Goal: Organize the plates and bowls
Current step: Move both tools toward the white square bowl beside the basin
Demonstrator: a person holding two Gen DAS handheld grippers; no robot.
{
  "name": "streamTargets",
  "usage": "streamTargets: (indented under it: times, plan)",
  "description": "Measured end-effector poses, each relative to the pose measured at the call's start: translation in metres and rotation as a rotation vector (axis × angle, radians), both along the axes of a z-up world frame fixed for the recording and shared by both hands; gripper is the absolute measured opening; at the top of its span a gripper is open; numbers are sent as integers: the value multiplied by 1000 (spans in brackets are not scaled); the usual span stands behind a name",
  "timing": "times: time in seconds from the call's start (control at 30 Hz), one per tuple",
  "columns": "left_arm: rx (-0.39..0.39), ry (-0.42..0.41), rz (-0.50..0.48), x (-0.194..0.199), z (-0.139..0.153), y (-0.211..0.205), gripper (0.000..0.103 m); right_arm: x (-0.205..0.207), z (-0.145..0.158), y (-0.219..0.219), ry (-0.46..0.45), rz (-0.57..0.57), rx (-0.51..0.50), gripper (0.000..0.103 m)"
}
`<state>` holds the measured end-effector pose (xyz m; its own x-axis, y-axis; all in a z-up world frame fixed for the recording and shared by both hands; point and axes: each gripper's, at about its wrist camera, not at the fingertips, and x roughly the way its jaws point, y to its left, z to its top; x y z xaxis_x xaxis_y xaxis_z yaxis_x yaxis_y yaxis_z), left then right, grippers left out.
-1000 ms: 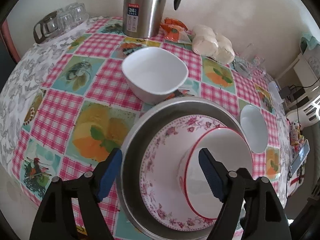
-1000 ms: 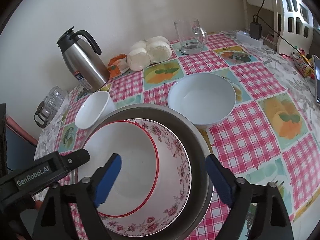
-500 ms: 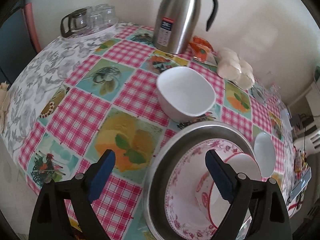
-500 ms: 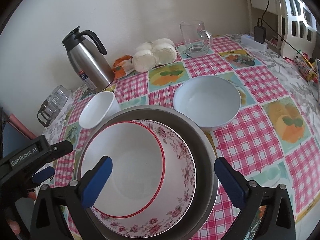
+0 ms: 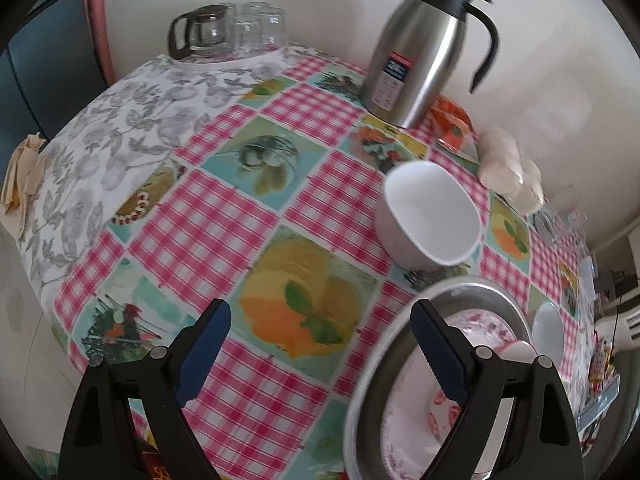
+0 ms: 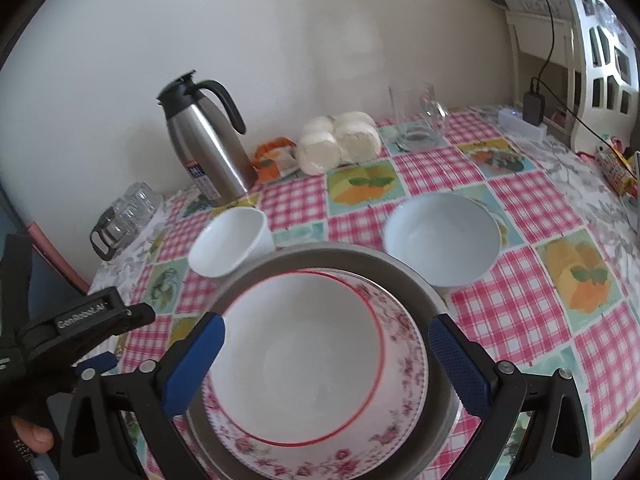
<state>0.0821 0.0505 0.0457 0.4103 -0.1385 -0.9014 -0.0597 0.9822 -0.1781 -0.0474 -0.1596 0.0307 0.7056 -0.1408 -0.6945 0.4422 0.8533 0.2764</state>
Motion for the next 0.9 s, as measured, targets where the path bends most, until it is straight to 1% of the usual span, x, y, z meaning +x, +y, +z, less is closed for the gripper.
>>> streamTargets:
  times: [0.13, 0.33, 0.6, 0.9]
  plan:
    - [-5, 6, 36, 5, -2, 16, 92, 3, 6, 16, -30, 21, -31, 103]
    - [-12, 18, 75, 11, -6, 34, 92, 12, 9, 42, -50, 61, -71, 103]
    - [-37, 29, 124, 17, -11, 56, 92, 28, 2, 73, -34, 117, -94, 103]
    - [-65, 48, 172, 22, -18, 78, 92, 44, -10, 91, -5, 138, -102, 103]
